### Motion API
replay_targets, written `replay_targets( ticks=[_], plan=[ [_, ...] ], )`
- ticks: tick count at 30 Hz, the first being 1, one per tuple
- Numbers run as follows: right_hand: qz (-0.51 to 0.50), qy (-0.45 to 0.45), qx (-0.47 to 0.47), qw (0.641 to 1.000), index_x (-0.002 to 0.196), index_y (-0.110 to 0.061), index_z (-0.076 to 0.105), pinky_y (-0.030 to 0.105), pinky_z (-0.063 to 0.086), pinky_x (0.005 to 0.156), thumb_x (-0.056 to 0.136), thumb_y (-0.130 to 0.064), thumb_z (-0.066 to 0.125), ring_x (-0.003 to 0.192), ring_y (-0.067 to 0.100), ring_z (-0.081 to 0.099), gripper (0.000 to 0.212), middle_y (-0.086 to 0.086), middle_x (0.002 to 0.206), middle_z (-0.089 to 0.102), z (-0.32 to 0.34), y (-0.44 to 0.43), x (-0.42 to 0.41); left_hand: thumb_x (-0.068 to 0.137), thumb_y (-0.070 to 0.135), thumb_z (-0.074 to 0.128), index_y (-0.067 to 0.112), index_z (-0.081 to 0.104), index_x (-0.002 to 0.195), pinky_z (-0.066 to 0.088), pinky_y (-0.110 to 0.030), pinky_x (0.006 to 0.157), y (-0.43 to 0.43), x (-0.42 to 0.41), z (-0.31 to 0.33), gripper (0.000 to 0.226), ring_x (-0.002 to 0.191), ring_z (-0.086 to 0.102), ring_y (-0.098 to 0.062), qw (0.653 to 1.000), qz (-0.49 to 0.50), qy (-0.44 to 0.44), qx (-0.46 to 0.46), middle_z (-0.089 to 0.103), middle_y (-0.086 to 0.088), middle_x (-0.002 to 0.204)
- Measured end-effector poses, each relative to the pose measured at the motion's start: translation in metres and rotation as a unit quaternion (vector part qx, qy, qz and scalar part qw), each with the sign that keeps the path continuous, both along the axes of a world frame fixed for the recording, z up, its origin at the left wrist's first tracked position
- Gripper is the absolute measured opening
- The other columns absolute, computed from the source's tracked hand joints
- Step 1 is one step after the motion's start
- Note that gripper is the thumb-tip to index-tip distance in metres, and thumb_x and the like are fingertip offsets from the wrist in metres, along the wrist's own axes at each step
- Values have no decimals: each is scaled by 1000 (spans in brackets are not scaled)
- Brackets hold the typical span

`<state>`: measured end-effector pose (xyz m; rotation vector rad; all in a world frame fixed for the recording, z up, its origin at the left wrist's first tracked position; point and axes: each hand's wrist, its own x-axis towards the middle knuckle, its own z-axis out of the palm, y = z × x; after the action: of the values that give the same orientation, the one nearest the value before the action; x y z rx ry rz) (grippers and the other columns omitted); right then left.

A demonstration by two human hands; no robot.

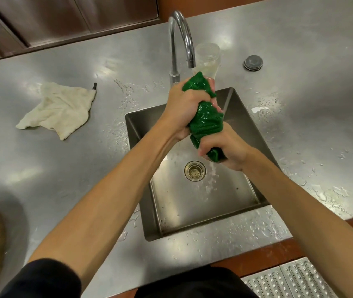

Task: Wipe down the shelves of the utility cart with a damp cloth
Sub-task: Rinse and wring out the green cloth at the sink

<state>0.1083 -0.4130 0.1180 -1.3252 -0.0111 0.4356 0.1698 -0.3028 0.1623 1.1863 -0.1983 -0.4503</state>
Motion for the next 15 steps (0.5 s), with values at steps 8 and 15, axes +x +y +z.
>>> replay_targets(
  ticks=[8, 15],
  plan=[
    [71, 90, 165, 979, 78, 6, 45, 20, 15, 39, 48, 2, 59, 36, 10, 24, 33, 7, 60, 29, -6, 3, 1, 66, -13, 46, 6, 53, 72, 56, -39, 65, -4, 9, 6, 21, 50, 55, -25, 997, -71, -31, 17, 52, -11, 52],
    [163, 120, 237, 950, 82, -6, 46, 20, 21, 38, 58, 5, 55, 41, 10, 26, 28, 5, 59, 39, -22, -3, 10, 65, -13, 44, 8, 52, 70, 56, -36, 64, -3, 12, -5, 23, 51, 53, -24, 994, -107, 2, -5, 51, -10, 50]
  ],
)
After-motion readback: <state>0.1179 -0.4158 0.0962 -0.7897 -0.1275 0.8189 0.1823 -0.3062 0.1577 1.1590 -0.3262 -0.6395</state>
